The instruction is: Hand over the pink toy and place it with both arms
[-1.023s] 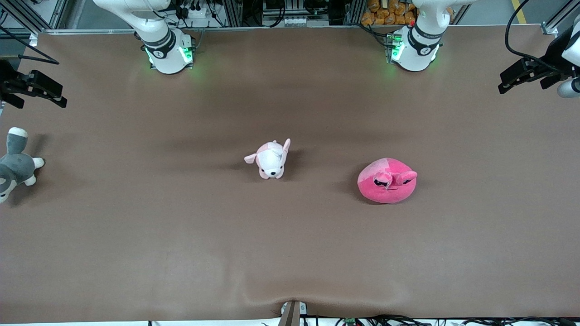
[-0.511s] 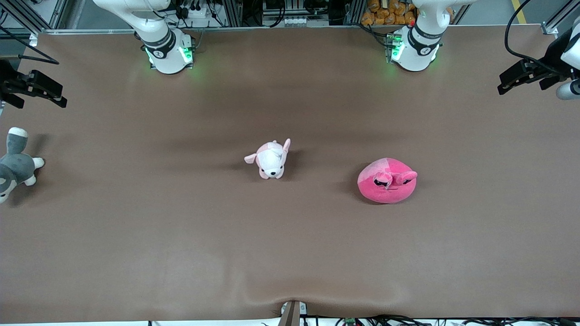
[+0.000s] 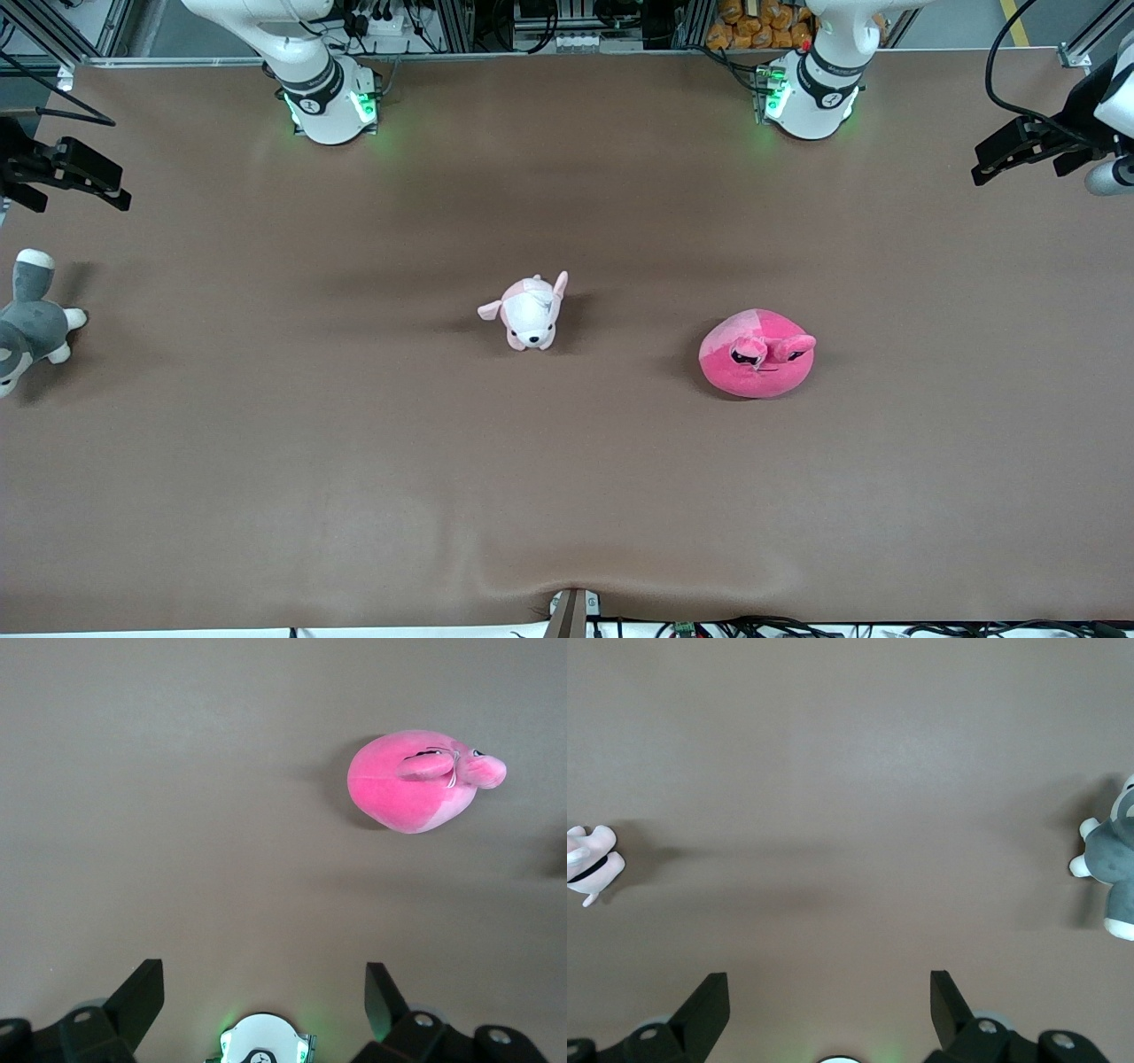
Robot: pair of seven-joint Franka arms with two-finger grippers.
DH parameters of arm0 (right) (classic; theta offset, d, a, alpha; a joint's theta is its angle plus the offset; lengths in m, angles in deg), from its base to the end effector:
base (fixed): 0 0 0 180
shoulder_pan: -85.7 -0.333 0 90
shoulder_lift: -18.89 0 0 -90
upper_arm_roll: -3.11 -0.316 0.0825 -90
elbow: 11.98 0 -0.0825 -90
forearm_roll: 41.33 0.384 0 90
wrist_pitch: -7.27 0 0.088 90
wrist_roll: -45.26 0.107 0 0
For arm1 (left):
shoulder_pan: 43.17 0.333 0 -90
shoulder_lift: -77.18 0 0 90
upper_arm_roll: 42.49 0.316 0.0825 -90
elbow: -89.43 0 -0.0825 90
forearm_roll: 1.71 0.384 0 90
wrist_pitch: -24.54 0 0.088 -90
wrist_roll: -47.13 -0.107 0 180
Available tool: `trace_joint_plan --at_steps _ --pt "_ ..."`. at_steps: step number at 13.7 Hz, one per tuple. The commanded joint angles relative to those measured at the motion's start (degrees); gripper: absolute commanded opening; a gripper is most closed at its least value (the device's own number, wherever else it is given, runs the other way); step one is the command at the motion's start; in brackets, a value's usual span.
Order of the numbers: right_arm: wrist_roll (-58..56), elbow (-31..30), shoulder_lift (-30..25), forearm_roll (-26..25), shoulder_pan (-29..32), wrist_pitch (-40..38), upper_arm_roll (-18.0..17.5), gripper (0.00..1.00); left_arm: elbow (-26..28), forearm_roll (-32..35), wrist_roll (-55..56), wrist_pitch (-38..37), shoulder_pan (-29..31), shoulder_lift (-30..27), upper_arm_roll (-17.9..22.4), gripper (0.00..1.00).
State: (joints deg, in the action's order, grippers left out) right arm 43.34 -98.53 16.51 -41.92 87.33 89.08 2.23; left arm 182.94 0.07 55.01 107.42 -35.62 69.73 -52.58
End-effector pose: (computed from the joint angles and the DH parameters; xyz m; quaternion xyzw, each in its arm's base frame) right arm 0.5264 -0.0079 0.6627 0.9997 0.0096 -0.0207 0.0049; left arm 0.5002 -0.0251 0.6531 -0.9980 -0.0491 0.0262 0.0293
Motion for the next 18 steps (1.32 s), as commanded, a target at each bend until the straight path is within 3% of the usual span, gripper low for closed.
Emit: trace_joint_plan --at_steps 1,9,13,18 --pt "-0.9 0.33 0.1 1.12 0.74 -0.34 -0.27 1.0 -0.54 0.24 -1.03 -1.14 0.26 0.51 -0.28 1.0" --pt "-0.99 0.41 0.71 0.07 0.48 0.36 -0.18 1.0 -0.27 0.24 -2.08 -1.23 0.44 0.42 -0.01 1.0" --pt "-2.39 0.85 6.42 0.24 5.83 0.62 -0.18 1.0 -0.18 0.24 -2.08 -1.23 1.4 0.42 0.16 1.0" --pt "-3.63 1.47 7.48 -1.08 5.23 1.33 -0.35 1.0 -0.18 0.33 -2.08 -2.02 2.37 0.42 0.16 1.0"
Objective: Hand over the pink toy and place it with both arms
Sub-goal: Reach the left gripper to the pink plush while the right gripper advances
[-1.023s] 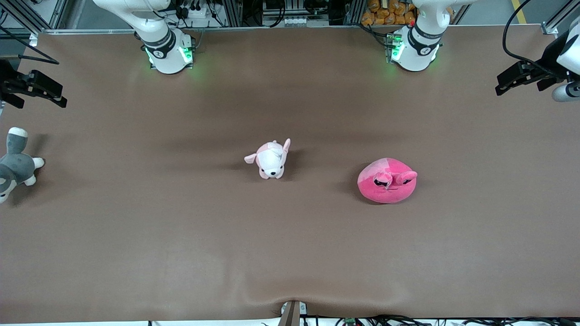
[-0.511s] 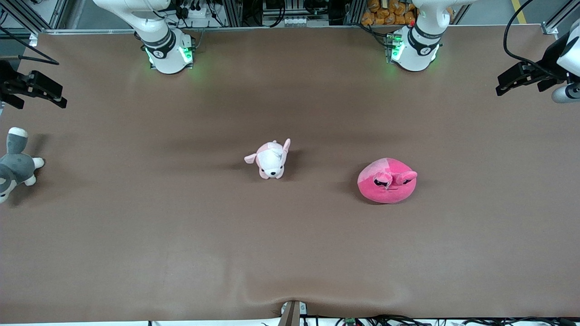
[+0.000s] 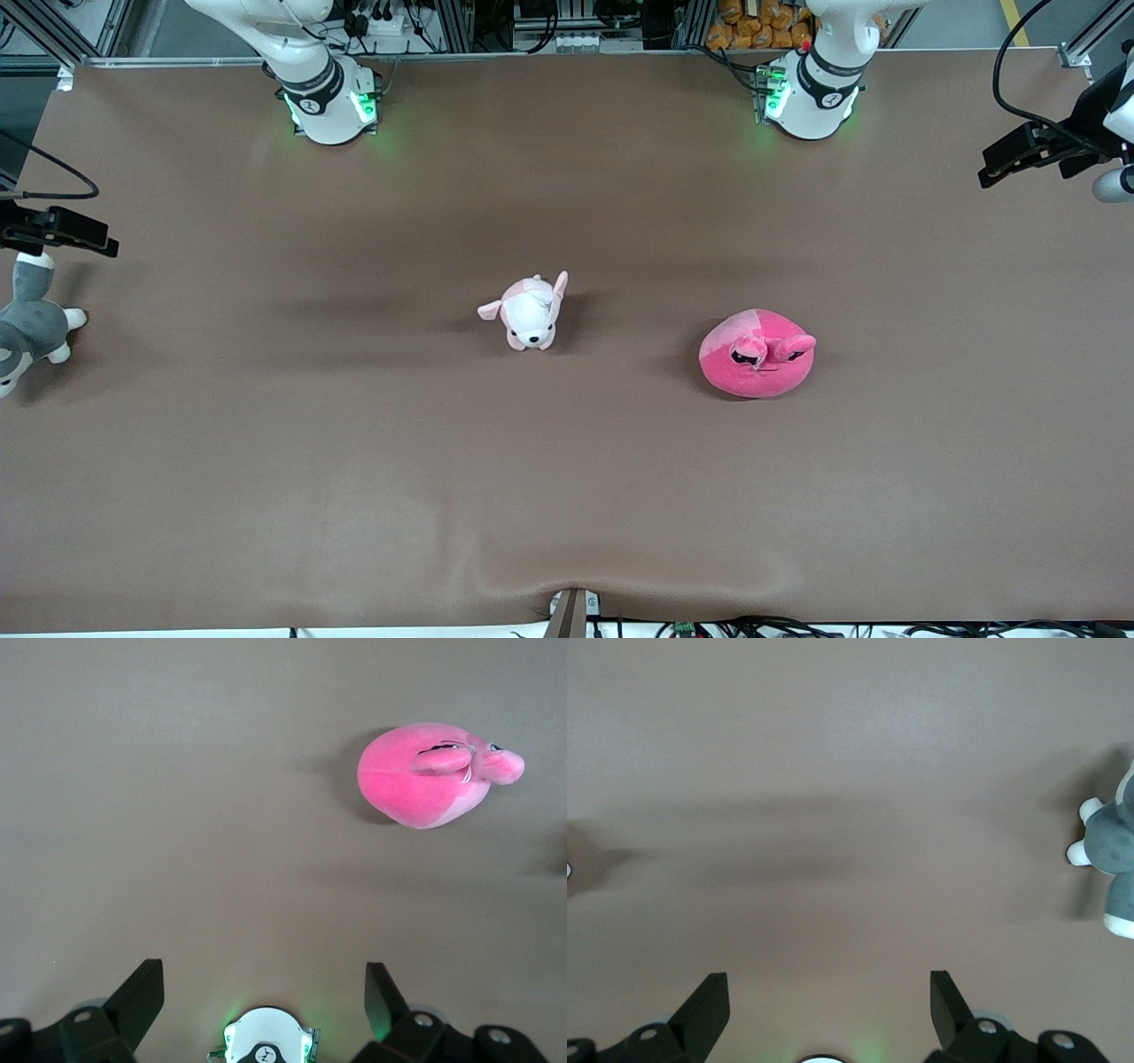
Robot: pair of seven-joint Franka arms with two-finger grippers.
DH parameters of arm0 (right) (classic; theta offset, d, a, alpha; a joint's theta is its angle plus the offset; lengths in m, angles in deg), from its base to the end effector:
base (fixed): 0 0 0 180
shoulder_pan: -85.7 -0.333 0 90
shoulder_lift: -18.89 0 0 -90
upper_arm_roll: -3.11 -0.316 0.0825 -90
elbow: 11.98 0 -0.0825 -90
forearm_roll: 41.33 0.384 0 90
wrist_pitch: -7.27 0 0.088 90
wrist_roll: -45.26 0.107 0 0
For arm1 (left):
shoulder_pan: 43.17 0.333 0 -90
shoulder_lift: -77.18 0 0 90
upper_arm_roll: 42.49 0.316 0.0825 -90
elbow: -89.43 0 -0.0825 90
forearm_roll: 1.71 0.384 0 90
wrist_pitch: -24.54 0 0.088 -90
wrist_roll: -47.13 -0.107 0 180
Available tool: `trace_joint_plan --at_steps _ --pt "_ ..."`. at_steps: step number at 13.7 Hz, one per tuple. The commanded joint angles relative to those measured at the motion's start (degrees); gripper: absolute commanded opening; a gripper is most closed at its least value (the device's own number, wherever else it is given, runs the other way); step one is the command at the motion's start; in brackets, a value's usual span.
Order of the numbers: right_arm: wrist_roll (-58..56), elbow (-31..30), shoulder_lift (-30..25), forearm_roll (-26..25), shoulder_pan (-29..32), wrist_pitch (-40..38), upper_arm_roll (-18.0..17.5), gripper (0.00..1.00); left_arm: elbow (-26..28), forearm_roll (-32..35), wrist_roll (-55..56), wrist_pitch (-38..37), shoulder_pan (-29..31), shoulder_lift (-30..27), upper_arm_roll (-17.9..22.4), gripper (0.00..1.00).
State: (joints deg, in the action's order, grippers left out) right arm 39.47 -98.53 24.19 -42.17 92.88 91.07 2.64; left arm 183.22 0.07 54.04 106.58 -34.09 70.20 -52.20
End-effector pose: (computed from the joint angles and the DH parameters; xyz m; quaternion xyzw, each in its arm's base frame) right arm 0.5658 -0.0685 0.5918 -0.9975 0.0083 0.0705 0.0007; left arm 0.5016 -0.0076 0.6457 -0.9971 -0.0573 0.0407 0.0284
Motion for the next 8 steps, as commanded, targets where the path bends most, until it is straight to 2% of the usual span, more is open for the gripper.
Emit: trace_joint_plan --at_steps 1,5,6,8 --pt "1.04 1.47 -0.12 -0.66 -0.32 -0.66 -0.76 1.0 -0.45 0.33 -1.12 -1.27 0.85 -0.14 -0.31 1.0" --pt "16.38 1.55 0.49 1.53 -1.02 -2.75 -1.11 1.0 0.16 0.16 0.46 -1.09 0.67 0.39 -0.49 1.0" --pt "21.38 1.64 0.49 3.89 -1.72 -4.86 -1.02 1.0 0.6 -0.54 1.95 -1.01 0.58 0.83 -0.49 1.0" --pt "35.08 1.55 0.58 12.57 -1.81 -7.51 -0.93 1.0 0.6 -0.9 7.03 -0.92 0.32 1.79 -0.93 1.0"
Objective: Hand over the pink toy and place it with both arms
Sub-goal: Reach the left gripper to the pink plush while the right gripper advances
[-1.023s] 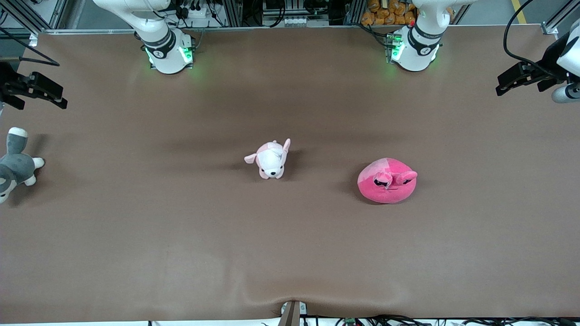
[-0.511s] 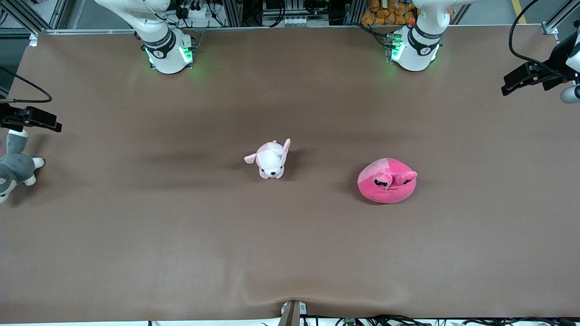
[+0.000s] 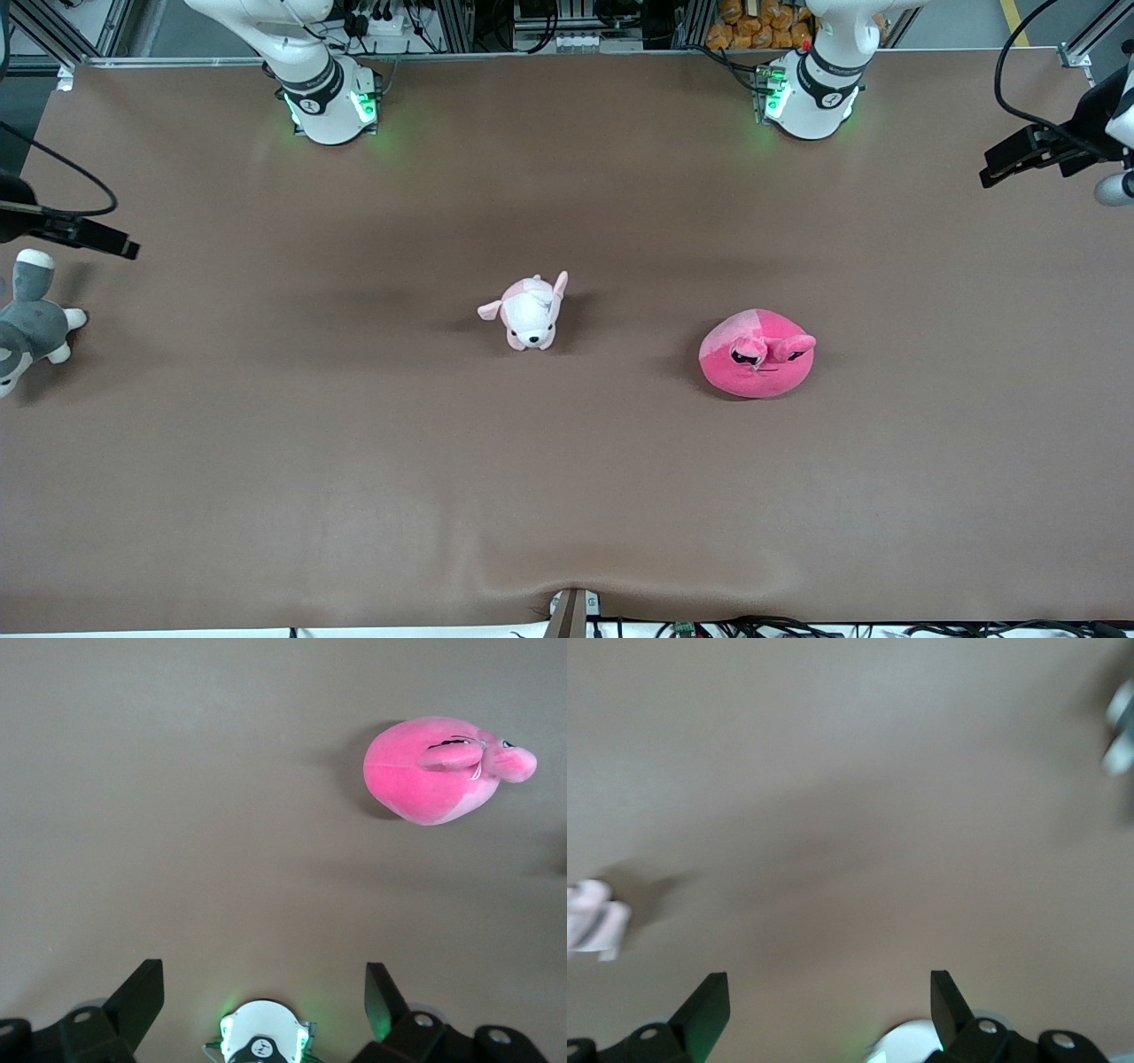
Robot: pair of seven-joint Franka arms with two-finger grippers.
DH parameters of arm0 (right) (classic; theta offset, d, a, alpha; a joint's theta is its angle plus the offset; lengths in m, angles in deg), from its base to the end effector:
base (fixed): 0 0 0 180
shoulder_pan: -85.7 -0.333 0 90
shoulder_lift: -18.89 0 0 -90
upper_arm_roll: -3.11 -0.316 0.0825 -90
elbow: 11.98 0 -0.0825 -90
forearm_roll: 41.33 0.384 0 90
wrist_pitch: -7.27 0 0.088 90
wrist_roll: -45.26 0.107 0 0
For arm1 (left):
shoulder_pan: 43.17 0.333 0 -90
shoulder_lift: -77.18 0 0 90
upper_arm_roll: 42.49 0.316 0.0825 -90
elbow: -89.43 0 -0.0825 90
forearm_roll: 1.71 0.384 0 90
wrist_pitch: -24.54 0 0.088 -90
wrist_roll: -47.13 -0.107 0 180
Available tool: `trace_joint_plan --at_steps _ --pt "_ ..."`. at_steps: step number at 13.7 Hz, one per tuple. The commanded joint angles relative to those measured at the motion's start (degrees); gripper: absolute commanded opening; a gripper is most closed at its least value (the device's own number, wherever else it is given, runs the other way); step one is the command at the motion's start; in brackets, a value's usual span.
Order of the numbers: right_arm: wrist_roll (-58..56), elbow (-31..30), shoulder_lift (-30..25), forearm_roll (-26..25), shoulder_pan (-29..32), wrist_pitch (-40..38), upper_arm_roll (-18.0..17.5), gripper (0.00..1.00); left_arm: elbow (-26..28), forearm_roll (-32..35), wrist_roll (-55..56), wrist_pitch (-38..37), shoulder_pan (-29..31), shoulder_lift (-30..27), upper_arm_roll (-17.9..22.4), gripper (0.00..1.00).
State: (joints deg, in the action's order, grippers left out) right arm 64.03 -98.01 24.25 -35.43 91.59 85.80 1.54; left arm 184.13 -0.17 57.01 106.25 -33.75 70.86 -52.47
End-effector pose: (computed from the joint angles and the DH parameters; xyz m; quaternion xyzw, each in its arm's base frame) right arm 0.5588 -0.0303 0.5899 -0.9732 0.1941 0.1175 0.0381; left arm 0.5042 -0.0069 0.6322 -0.9945 -0.0833 0.0567 0.0282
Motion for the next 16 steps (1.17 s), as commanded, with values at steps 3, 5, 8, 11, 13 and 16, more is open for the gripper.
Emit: trace_joint_plan --at_steps 3,5,8,11,13,16 --pt "28.1 1.04 0.61 14.82 -3.76 -1.54 0.16 1.0 -0.22 -3.02 13.46 -0.58 -0.63 2.63 -0.83 1.0" --pt "39.18 1.04 1.22 17.2 -6.84 -0.58 0.07 1.0 -0.22 -3.73 21.19 -0.5 -0.72 3.42 -2.14 1.0" --pt "54.22 1.04 1.57 18.88 -12.02 4.85 0.16 1.0 -0.66 -5.92 38.21 0.12 -0.72 5.09 -5.13 1.0" --pt "69.07 0.77 3.59 19.67 -19.3 5.84 0.16 1.0 -0.4 -11.46 60.26 4.59 -1.16 7.2 -5.75 1.0" --pt "77.0 0.86 5.09 21.07 -22.22 9.77 0.07 1.0 -0.22 -11.56 71.02 7.49 -1.42 9.3 -6.37 1.0" --pt "83.94 0.6 7.02 23.09 -25.82 16.98 0.07 1.0 -0.13 -14.26 84.29 14.33 -1.42 12.91 -6.98 1.0"
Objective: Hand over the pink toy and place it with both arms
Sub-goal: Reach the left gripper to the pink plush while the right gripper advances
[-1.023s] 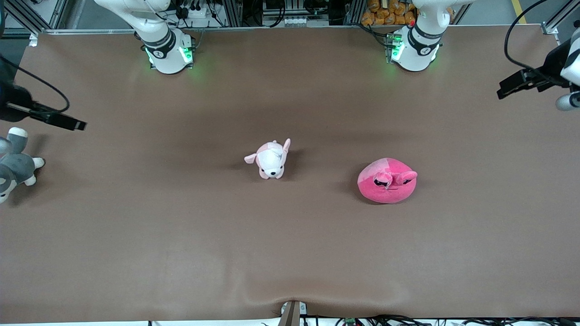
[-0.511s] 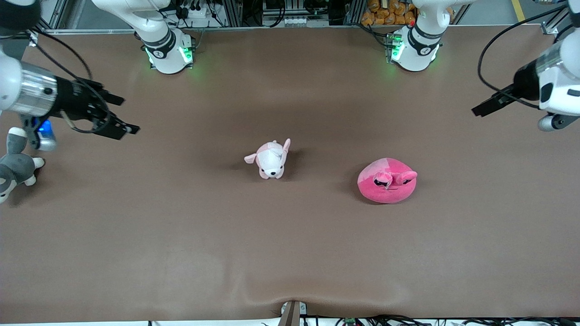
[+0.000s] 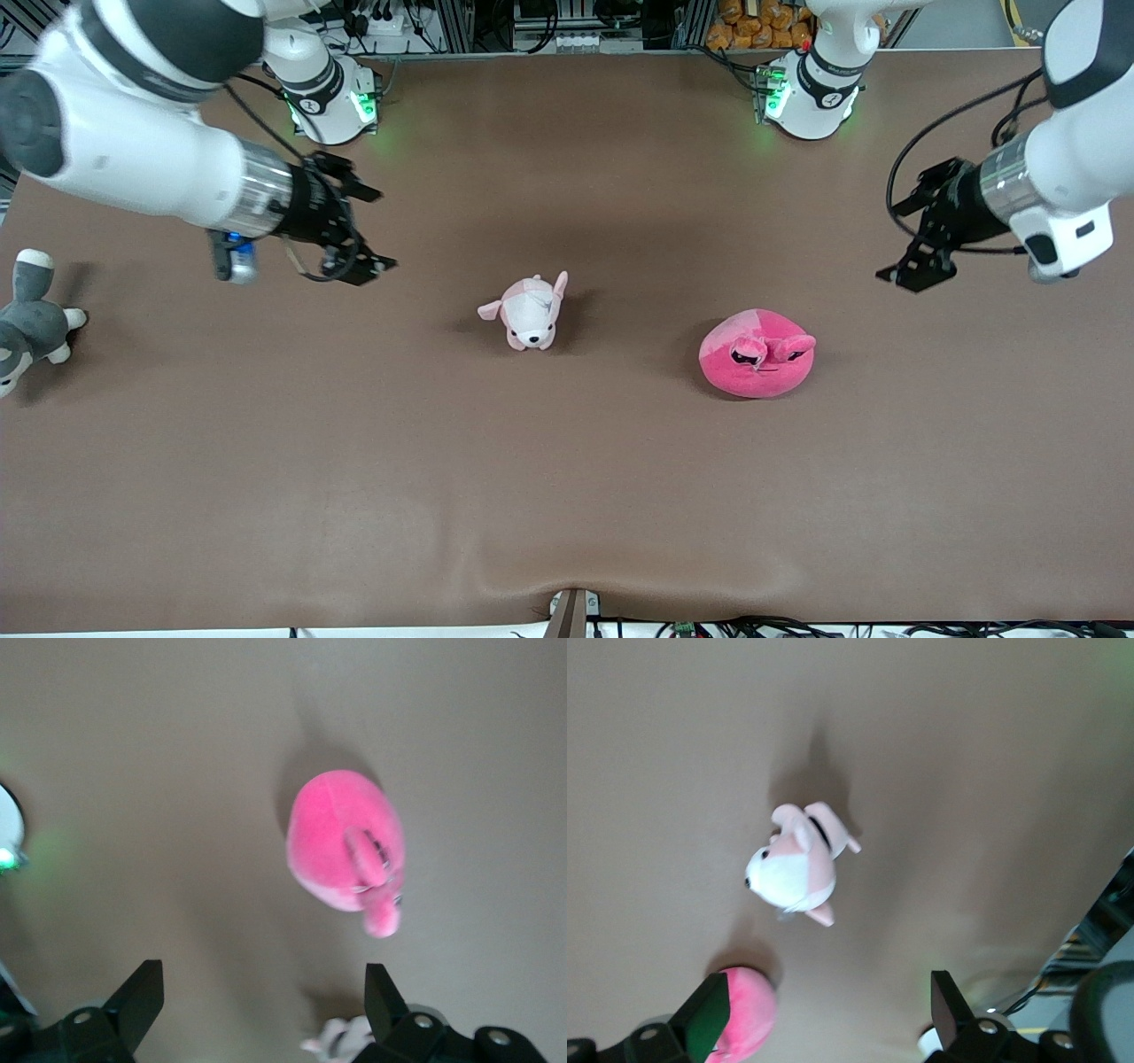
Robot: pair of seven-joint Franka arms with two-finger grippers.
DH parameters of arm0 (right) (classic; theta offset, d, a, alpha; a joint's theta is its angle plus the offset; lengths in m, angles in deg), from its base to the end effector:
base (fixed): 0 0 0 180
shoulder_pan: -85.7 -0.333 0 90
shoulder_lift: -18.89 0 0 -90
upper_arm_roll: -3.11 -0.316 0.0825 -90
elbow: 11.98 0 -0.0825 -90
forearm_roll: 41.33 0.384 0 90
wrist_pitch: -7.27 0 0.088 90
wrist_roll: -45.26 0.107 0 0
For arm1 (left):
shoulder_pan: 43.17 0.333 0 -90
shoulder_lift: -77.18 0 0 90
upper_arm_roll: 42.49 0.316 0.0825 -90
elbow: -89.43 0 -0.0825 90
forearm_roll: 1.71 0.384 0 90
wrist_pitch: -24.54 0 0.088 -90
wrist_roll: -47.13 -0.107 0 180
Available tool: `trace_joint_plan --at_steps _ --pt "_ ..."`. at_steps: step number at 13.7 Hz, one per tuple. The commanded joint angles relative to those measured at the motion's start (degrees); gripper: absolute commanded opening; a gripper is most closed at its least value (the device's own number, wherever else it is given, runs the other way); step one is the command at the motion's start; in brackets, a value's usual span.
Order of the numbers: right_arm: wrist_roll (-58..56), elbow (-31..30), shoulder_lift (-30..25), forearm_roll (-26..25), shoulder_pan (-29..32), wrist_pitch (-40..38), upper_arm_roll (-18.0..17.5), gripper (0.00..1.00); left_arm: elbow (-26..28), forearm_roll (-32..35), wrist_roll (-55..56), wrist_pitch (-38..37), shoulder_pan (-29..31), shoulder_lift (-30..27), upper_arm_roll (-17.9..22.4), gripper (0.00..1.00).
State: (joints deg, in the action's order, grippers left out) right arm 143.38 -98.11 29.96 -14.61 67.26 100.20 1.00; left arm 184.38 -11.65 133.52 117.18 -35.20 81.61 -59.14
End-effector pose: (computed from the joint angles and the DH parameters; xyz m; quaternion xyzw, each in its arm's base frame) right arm 0.5596 0.2568 0.5590 -0.7443 0.6246 0.2194 0.0880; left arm 0.5649 -0.0989 0.5476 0.7683 0.6301 -0.1102 0.0236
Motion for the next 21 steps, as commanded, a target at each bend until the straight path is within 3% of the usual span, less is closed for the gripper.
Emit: trace_joint_plan --at_steps 1,6,12,19,21 --pt "7.41 0.7 1.93 2.97 -2.73 5.56 0.61 1.0 -0.3 -3.76 11.22 5.08 0.11 2.94 -0.31 1.0" --pt "11.92 0.7 3.78 2.89 -5.82 9.46 0.7 1.0 6.02 -7.37 22.31 17.55 0.38 4.8 -0.4 1.0" --pt "12.0 0.61 3.87 2.98 -5.91 9.72 0.7 1.0 16.65 -6.94 22.85 31.88 -0.76 6.02 -0.57 1.0" --pt "13.85 0.35 5.01 2.8 -8.02 10.86 0.7 1.0 20.97 -6.41 22.33 38.93 -3.14 10.59 -0.57 1.0" --pt "13.85 0.43 5.36 2.81 -8.11 10.95 0.7 1.0 21.06 -6.32 22.24 40.25 -3.22 11.65 -0.57 0.92"
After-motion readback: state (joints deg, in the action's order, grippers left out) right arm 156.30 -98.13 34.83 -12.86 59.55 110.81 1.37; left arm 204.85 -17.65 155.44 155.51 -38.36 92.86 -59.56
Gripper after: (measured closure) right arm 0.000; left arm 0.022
